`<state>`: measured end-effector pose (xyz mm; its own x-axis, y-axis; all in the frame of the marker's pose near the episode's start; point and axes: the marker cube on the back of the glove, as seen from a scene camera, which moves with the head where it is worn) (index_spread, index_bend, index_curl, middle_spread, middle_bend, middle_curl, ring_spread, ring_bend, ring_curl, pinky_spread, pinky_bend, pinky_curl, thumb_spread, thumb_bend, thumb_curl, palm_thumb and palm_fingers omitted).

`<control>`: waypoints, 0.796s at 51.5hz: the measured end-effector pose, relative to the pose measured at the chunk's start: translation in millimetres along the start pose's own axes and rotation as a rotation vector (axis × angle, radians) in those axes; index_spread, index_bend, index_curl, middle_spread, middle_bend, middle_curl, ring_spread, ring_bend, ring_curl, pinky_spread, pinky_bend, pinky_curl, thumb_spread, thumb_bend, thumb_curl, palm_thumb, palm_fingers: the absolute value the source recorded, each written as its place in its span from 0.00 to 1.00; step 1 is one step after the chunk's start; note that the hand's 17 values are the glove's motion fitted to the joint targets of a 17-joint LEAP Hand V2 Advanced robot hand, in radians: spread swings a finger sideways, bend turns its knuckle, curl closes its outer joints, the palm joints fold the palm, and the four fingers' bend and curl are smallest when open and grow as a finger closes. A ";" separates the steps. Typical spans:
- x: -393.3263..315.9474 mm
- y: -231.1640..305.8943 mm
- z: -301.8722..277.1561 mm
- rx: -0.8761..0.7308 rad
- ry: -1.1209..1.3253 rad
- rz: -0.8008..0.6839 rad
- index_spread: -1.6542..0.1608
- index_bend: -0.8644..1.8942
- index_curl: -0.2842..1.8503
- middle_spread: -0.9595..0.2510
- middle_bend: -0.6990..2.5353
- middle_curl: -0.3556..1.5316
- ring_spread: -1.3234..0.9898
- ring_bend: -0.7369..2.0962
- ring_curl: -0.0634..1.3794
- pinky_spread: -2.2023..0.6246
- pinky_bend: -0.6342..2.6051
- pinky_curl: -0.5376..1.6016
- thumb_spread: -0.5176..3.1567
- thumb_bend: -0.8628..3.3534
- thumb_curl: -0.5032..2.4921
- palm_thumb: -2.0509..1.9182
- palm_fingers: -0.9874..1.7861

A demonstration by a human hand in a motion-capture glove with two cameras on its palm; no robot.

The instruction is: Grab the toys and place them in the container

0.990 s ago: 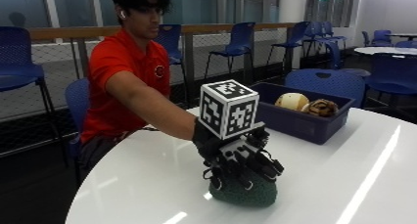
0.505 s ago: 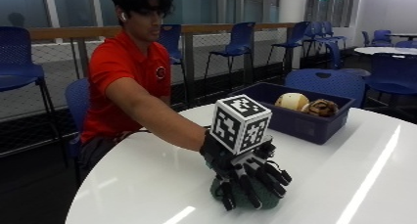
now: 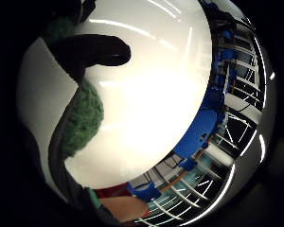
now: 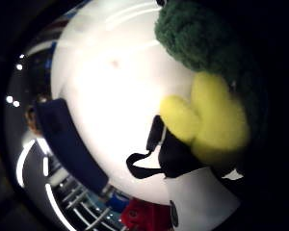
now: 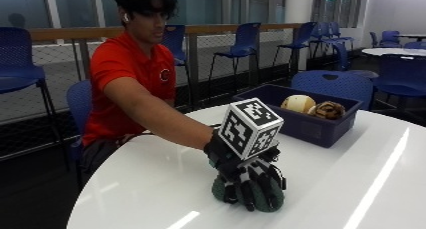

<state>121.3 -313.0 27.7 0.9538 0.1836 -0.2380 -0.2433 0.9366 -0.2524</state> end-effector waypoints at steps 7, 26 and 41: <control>-3.7 -0.2 1.7 0.049 -0.051 0.020 0.70 0.37 0.23 0.74 0.27 0.28 0.49 0.59 0.33 0.66 0.61 0.44 0.49 0.23 0.28 0.58 0.45; -7.6 -1.4 9.0 0.452 -0.138 0.025 0.68 0.55 0.34 0.51 0.38 0.37 0.36 0.64 0.39 0.65 0.54 0.43 0.42 0.27 0.38 0.69 0.70; -9.1 19.1 6.8 0.462 -0.115 -0.018 0.70 0.63 0.44 0.40 0.48 0.48 0.33 0.71 0.50 0.65 0.57 0.48 0.35 0.28 0.45 0.69 0.67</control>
<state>109.2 -294.7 31.4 0.9767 0.1740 -0.1253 -0.1478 0.9697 0.1943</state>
